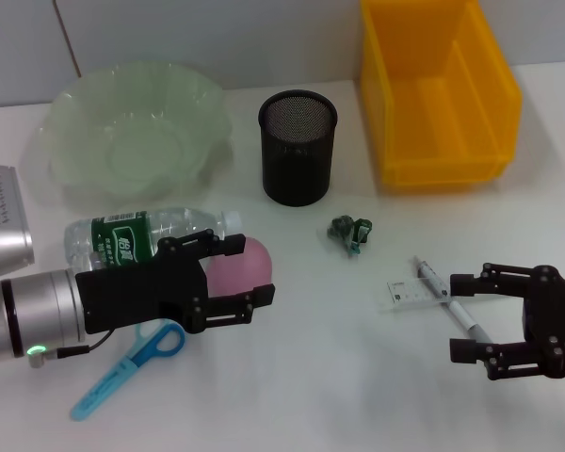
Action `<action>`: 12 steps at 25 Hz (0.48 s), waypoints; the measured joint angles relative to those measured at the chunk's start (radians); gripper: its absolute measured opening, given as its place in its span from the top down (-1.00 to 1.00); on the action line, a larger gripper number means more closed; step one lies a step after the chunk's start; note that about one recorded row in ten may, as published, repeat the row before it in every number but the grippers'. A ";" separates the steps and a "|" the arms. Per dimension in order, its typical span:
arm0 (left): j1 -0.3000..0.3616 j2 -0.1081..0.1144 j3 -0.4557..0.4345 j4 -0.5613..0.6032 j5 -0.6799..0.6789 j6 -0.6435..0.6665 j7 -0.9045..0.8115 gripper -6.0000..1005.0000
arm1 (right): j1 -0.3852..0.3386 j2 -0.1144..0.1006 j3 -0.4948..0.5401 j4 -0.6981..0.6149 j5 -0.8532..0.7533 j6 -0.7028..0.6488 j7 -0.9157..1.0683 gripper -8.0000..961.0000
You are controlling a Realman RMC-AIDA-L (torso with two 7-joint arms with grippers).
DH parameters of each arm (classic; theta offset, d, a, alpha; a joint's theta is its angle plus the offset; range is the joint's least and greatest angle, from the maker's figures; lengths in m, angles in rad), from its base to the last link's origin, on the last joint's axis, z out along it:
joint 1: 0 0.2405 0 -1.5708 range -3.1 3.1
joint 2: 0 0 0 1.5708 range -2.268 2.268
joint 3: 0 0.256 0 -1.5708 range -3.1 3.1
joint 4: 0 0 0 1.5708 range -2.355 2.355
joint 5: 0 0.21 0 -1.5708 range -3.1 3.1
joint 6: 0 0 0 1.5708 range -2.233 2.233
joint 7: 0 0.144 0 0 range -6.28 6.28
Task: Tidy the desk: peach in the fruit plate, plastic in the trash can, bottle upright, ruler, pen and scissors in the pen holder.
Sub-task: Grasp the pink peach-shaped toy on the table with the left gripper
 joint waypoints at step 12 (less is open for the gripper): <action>-0.010 -0.003 0.000 -0.011 0.000 -0.073 0.023 -0.62 | 0.001 0.004 0.000 0.000 -0.001 0.020 0.003 -0.74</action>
